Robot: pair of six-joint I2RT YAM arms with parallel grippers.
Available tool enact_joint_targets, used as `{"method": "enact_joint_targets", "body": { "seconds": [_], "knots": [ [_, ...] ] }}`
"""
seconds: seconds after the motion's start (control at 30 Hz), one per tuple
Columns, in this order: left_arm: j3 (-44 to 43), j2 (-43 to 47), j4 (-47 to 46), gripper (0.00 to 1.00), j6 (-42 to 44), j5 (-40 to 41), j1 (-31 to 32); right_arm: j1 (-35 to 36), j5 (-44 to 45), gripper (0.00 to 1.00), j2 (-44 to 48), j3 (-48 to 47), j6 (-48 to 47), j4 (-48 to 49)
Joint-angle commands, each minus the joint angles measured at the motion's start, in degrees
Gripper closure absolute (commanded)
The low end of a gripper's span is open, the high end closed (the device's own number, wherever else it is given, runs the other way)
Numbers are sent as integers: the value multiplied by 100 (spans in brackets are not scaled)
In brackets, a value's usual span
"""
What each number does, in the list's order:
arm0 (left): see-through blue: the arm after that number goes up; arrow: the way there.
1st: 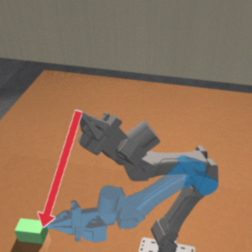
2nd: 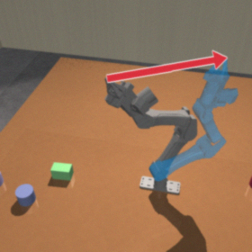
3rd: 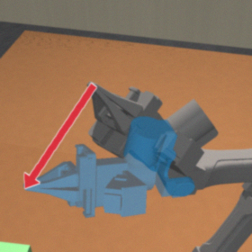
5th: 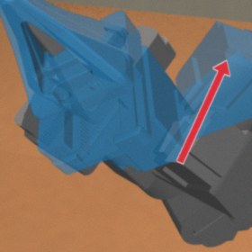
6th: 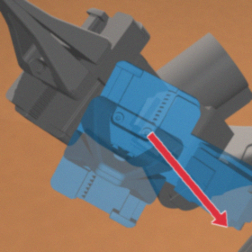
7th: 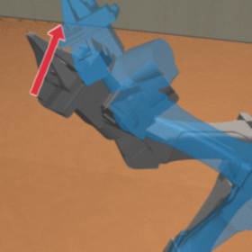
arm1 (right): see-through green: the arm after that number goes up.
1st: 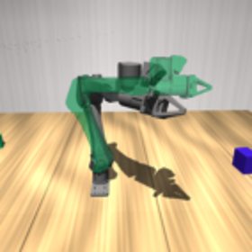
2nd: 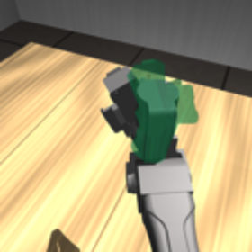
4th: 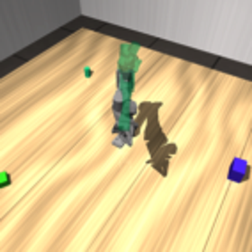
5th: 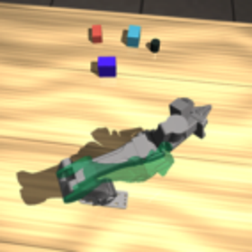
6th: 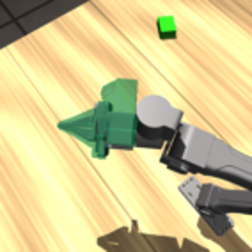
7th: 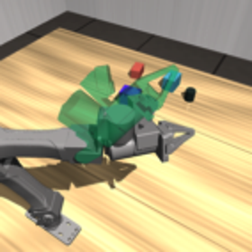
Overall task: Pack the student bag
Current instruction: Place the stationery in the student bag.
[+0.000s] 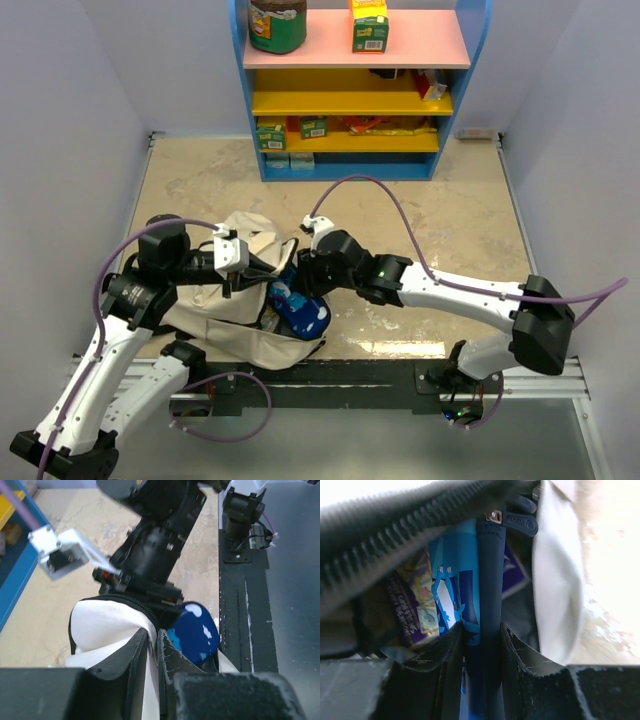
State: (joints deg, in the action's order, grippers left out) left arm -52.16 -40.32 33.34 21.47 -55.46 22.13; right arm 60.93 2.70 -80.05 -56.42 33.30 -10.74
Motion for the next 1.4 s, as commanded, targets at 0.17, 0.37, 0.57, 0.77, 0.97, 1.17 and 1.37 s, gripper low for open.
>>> {"method": "enact_joint_targets", "body": {
  "seconds": [0.17,0.37,0.57,0.77,0.97,1.17,1.37],
  "knots": [
    [-365,85,-909,81,-117,-791,46,156,-156,100,-116,51,45,1056],
    [-154,103,-1294,81,-617,-1150,46,148,1432,100,-37,8,317,1337],
    [4,182,-1244,82,-970,-1248,37,121,3061,100,-159,-87,528,2576],
    [-5,305,-384,82,-251,-1116,46,130,1833,64,-556,174,1125,2919],
    [-92,279,978,78,1208,-897,37,86,1478,21,539,1895,1978,2711],
    [-31,94,1894,78,2395,-738,37,33,1778,5,1614,2547,2312,1700],
    [-40,-117,2448,77,3134,-536,37,33,1585,26,2020,3136,2769,1943]
  ]
}}
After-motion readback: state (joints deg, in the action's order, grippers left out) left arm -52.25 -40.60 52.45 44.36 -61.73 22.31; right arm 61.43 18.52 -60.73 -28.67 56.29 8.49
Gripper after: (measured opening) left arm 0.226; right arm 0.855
